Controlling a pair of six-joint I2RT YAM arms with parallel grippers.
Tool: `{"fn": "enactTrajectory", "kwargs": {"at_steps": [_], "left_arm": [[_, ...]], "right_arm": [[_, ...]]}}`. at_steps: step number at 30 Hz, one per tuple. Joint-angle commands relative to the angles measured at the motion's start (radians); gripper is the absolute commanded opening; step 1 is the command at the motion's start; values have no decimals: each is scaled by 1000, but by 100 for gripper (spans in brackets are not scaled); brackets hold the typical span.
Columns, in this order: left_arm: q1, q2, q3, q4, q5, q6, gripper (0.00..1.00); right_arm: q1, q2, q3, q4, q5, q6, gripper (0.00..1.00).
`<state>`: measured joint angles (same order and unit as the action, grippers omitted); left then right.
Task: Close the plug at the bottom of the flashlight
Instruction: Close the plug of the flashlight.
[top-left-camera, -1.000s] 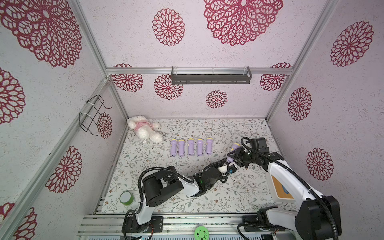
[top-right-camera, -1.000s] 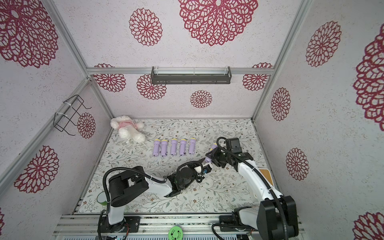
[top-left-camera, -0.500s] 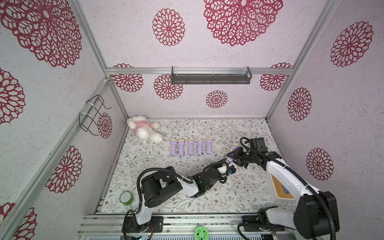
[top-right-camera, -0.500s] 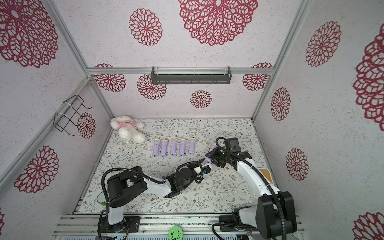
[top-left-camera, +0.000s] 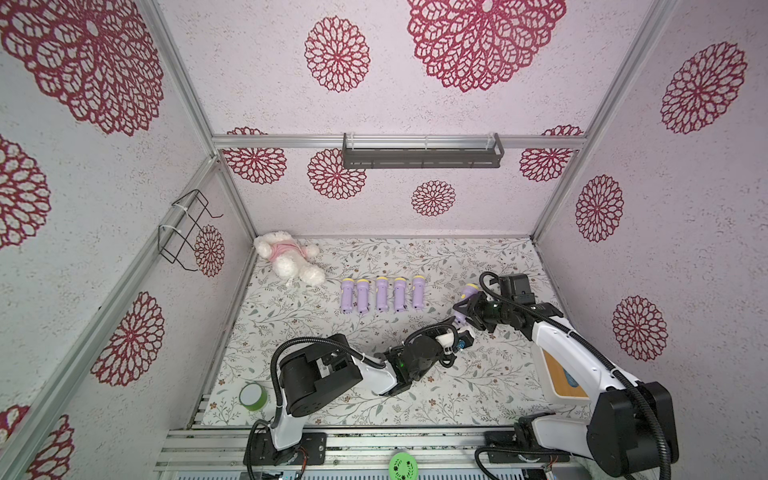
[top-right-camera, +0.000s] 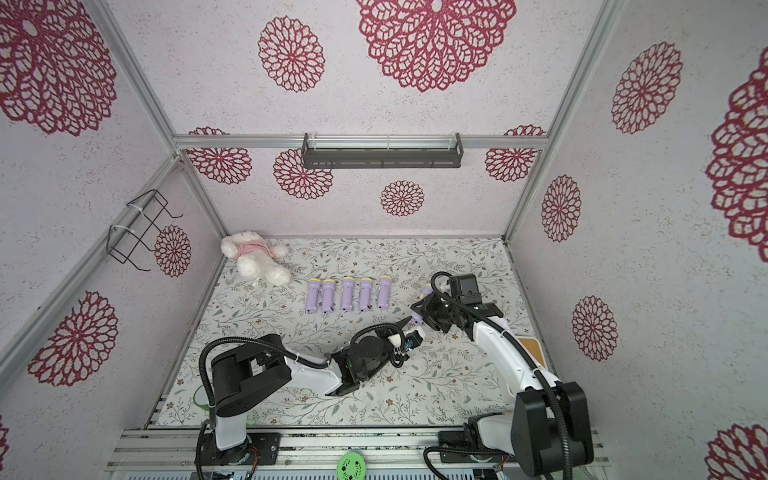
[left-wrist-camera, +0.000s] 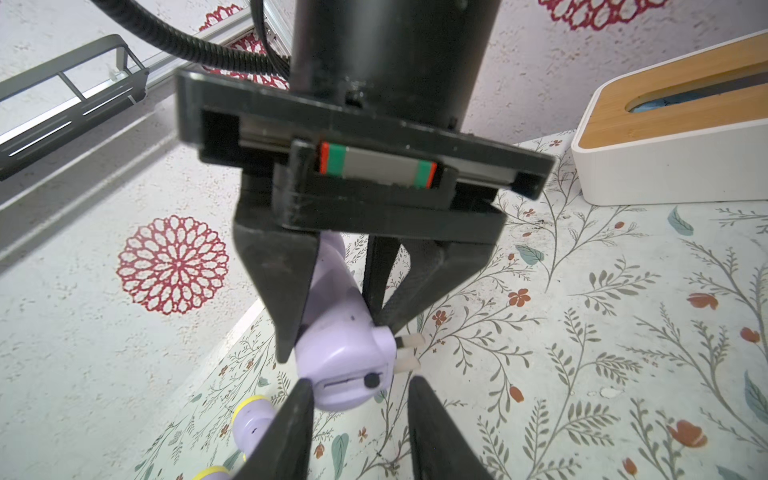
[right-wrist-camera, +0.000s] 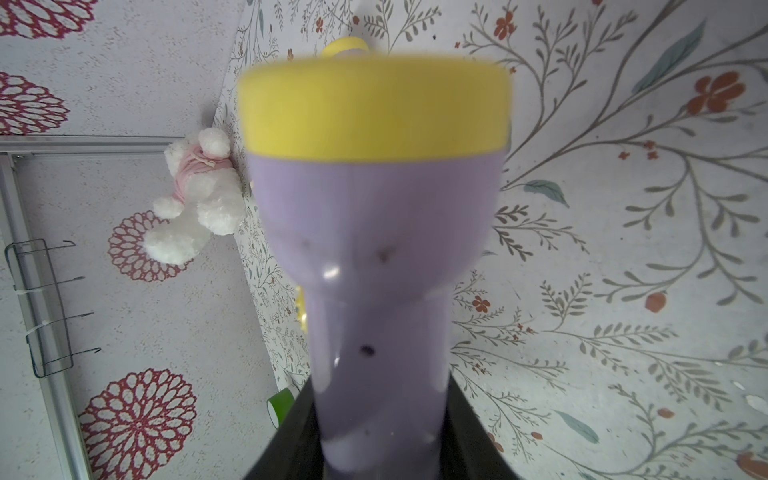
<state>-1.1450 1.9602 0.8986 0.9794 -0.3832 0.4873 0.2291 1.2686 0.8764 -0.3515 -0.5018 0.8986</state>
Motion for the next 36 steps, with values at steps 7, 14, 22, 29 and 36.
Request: {"fn": "enactTrajectory", "kwargs": {"at_steps": [7,14,22,29,36], "left_arm": [[0,-6,31,41,-31,36,40],[2,39,38,37,-40,40,40],[8,40,40,42,-45,45,39],[11,38,50,48,-56,42,39],[13,40,43,53,-66,42,41]], "right_arm": [[3,-23,-5,42,-39,-10,0],[3,-30,-4,45,-46,-5,0],[4,-45,-11,46,-53,-1,0],[6,-54,-17,41,-55,3,0],[6,-69,-19,41,-59,9,0]]}}
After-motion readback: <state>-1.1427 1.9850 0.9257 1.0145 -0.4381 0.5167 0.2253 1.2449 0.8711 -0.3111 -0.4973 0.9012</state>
